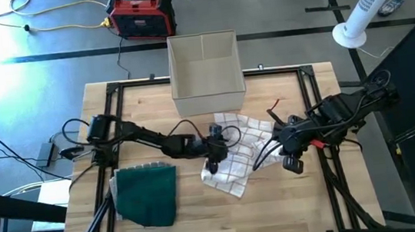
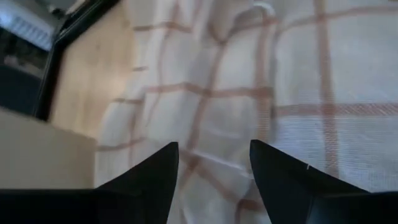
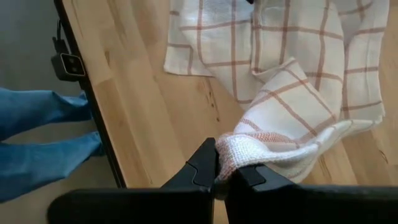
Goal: Fold towel
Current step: Fold the white patterned kitchen towel
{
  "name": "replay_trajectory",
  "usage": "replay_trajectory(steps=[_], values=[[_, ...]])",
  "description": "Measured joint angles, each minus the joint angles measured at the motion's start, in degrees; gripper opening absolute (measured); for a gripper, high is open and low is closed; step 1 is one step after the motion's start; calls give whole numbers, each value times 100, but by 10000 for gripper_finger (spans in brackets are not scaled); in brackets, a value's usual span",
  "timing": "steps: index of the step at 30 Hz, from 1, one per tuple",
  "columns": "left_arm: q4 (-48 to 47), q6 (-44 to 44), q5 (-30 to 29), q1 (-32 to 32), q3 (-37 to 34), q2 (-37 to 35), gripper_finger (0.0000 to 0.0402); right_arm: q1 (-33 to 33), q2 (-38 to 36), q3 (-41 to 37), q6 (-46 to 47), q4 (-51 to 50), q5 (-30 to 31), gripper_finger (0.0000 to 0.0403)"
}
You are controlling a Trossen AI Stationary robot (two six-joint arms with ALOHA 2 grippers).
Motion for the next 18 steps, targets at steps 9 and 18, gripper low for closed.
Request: replay_trajectory(steps=[9,18], values=[[-161,29,-83,-71,12,32,185,0,0,0,97,4,47,0],[-94,104,175,130,9,240,185,0,0,0,101,14,146,0]])
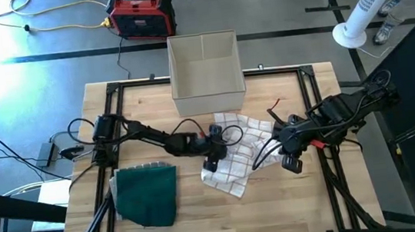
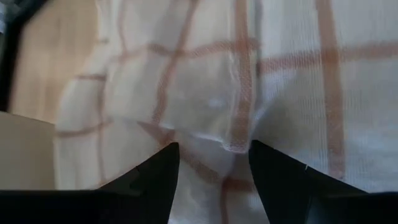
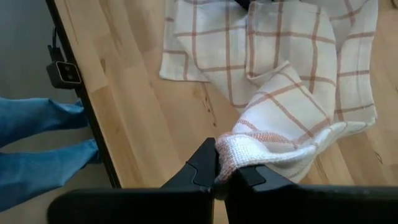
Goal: Fold towel
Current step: Fold the white patterned kitchen towel
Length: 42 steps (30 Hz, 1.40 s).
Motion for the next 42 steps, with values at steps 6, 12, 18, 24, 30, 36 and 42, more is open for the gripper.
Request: replay_trajectory(steps=[6,12,18,24,30,36,42], values=[[249,113,-259,-106,-4,91,185,1,2,0,-2,23,41,0],[753,56,-457,-222,-2,89,185,1,2,1,-4,30,51,0],[815,11,-693,-245,1,89,185,1,2,2,-6,30,97,0],[681,-614,-689,-162,1,89,163,1,2,2,-6,30,102,0],[431,-1490,-481,-100,1,89,73,1,2,2,-7,48,140,0],[316,-2148,-235,-79,-2,89,10,1,2,2,-8,86,188,0],[-792,-2587,-380,-79,255,-616,7,-1,-57,4,48,378,230,0]])
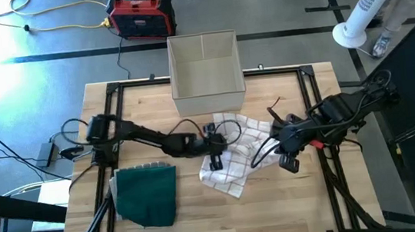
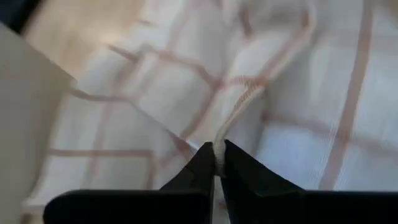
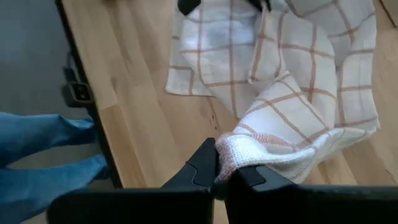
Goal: Fold towel
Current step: Fold the white patterned kitchen towel
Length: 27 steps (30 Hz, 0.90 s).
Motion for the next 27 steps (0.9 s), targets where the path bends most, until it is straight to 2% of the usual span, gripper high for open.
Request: replay_trajectory(steps=[3,6,10,15,21,24,27], values=[[-1087,98,0,0,308,-785,7,2,-113,153,88,71,310,0],[-2004,298,-12,-7,628,-1633,7,2,-234,421,99,62,924,0],[-2784,379,-118,-5,1125,-2744,7,0,-403,850,38,-43,1891,0],[-2953,372,-534,11,1586,-3804,7,2,-595,1402,-246,-137,2950,0],[-2934,302,-879,11,1993,-4510,7,-2,-749,2138,-925,-125,3911,0],[-2835,337,-1168,9,2184,-4732,7,-2,-761,2574,-1509,32,4115,0],[-2604,690,-1370,9,2389,-4732,7,-13,-763,2956,-2323,623,4217,0]])
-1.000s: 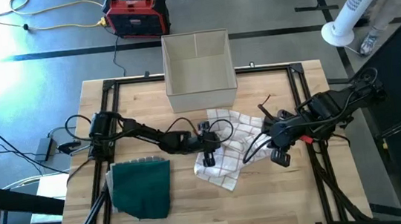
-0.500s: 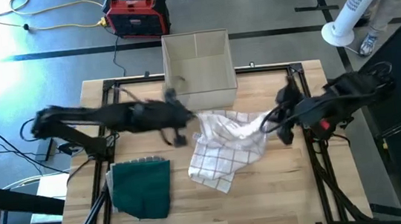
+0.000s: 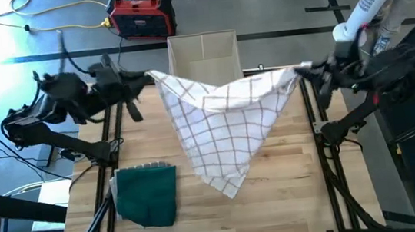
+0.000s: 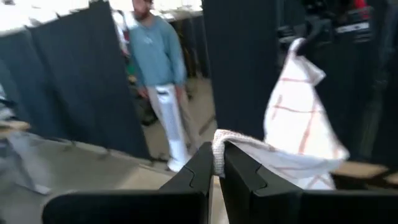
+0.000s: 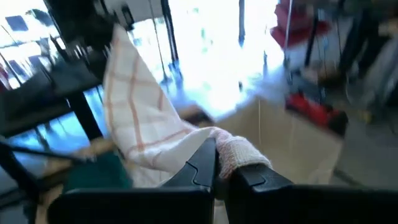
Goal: Fold towel
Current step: Fold the white patterned kitchen towel
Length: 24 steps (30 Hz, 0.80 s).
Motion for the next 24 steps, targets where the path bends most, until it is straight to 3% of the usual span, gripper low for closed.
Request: replay_trajectory(steps=[6,10,17,24], values=[[999,1081,11,-2,580,159,7,0,2,651,-1615,1353,39,0],[1088,1274,199,-1,1094,227,7,2,2,1046,-1951,1615,-158,0],[669,689,655,-148,1380,218,7,2,0,1488,-1191,1087,-1145,0],[-1168,-993,1015,-430,1366,367,7,4,280,1476,828,-1216,-1582,0]])
